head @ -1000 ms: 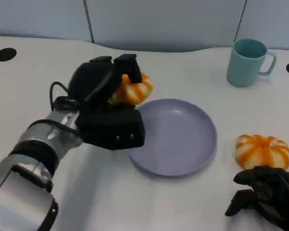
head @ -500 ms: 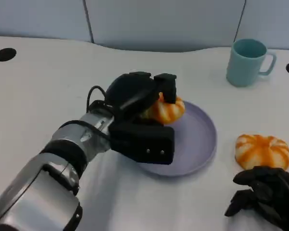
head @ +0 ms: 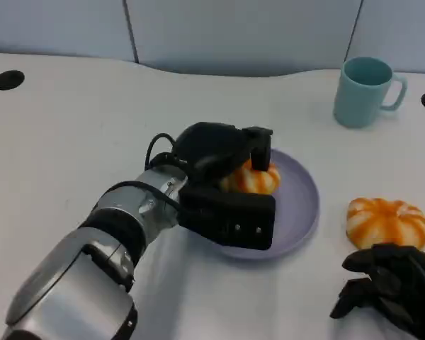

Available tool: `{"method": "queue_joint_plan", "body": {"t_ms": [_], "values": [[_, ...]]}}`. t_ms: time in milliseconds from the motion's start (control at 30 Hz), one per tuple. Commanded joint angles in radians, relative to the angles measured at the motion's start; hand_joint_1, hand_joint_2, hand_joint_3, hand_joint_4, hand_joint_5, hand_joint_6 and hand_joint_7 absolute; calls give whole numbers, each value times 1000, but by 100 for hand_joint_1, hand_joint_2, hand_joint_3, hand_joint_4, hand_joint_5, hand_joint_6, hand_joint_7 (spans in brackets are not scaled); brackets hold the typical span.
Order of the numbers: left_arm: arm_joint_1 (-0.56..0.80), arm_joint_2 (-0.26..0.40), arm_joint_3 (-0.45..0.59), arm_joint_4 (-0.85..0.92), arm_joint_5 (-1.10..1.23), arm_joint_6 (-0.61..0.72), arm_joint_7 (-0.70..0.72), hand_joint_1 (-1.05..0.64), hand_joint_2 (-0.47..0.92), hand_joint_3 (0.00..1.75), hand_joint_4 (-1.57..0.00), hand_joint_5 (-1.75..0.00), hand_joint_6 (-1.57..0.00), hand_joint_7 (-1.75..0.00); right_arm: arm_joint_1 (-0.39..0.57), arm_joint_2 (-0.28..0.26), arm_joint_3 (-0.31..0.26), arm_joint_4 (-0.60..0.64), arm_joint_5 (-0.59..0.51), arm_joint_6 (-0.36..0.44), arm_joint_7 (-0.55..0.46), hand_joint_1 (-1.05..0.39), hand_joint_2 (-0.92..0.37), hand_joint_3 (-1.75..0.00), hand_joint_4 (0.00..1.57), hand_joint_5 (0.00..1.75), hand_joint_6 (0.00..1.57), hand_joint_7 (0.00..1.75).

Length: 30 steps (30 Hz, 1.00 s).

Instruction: Grasp the bread from the table and place it into the plate.

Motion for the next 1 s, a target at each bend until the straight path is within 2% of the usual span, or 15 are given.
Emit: {"method": "queue_joint_plan", "body": {"t_ms": [33, 67, 100, 133, 167, 233, 400, 467, 633, 833, 1000], "values": [[-20, -2, 11, 7, -13, -3, -35, -26, 64, 92, -79, -174, -64, -170, 11, -3, 0, -16, 3, -1, -6, -97, -68, 0, 151, 47, 156, 1], [-22, -2, 10, 6, -11, 1, -40, -27, 64, 88, -76, -173, -64, -160, 11, -2, 0, -16, 3, -1, -6, -96, -68, 0, 151, 47, 156, 1], [-22, -2, 8, 6, -9, 4, -40, -30, 68, 71, -73, -165, -64, -138, 11, -2, 1, -17, 2, 0, -7, -96, -68, 0, 151, 47, 156, 1], [-23, -3, 7, 6, -8, 10, -44, -32, 81, 44, -69, -152, -60, -110, 11, -2, 1, -16, 1, -1, -9, -96, -68, 0, 151, 47, 156, 1], [-23, -4, 6, 6, -7, 13, -50, -33, 86, 31, -67, -144, -58, -94, 11, -2, 1, -17, 1, -1, -10, -97, -69, 0, 151, 47, 156, 1], [-27, -5, -2, 8, -1, 27, -73, -37, 91, 22, -55, -119, -51, -62, 12, -3, 4, -23, -4, 5, -22, -99, -68, 0, 151, 48, 156, 1], [-36, -6, -17, 7, 11, 49, -112, -53, 92, 15, -32, -80, -31, -32, 6, -6, 5, -9, 0, -3, -6, -98, -69, 0, 150, 49, 156, 1], [-40, -8, -11, 8, 3, 62, -147, -63, 92, 18, -26, -64, -27, -23, 10, -5, 6, -17, -4, -3, -13, -98, -69, 0, 150, 49, 156, 1], [-51, -7, 2, 7, -15, 81, -228, -79, 92, 25, -13, -49, -21, -15, 8, -3, 4, -13, -1, -2, -12, -98, -69, 0, 150, 50, 156, 1], [-53, 4, 24, -1, -34, 71, -265, -94, 92, 31, -5, -41, -17, -11, 4, -5, 1, -8, 3, 2, -10, -98, -68, 0, 149, 50, 155, 1], [-45, 36, 81, -14, -94, 23, -294, -100, 92, 37, -1, -41, -15, -9, -4, -9, -2, 7, 4, -8, 4, -96, -69, 0, 149, 50, 155, 0]]}}
